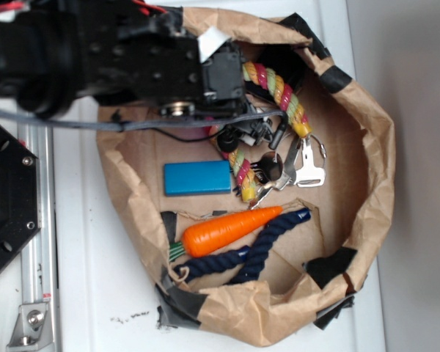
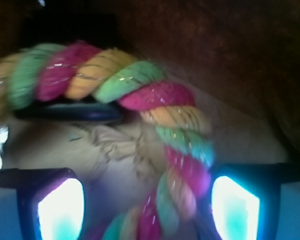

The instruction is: Grab the multicolored rope.

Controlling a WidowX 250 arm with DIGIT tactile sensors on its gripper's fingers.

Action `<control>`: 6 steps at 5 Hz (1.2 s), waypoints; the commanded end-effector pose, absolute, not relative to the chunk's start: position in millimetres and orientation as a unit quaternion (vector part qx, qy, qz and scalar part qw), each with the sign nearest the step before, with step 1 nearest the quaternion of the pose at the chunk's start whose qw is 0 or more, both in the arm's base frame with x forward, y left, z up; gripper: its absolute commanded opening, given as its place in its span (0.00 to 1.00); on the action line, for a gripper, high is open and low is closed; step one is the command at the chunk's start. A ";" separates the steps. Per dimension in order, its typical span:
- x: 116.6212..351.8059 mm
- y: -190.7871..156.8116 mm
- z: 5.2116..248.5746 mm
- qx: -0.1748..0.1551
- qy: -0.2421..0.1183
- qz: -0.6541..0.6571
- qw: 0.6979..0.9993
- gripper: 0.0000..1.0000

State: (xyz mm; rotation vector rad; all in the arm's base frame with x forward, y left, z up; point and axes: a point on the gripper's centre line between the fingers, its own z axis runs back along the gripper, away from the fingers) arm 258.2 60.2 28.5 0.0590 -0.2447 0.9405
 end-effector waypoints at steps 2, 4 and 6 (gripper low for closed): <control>248.9 65.8 5.9 0.055 -0.075 0.462 0.882 0.43; 239.0 59.9 2.7 0.052 -0.056 0.457 0.886 0.00; 267.7 28.1 64.9 -0.015 -0.143 0.311 0.939 0.00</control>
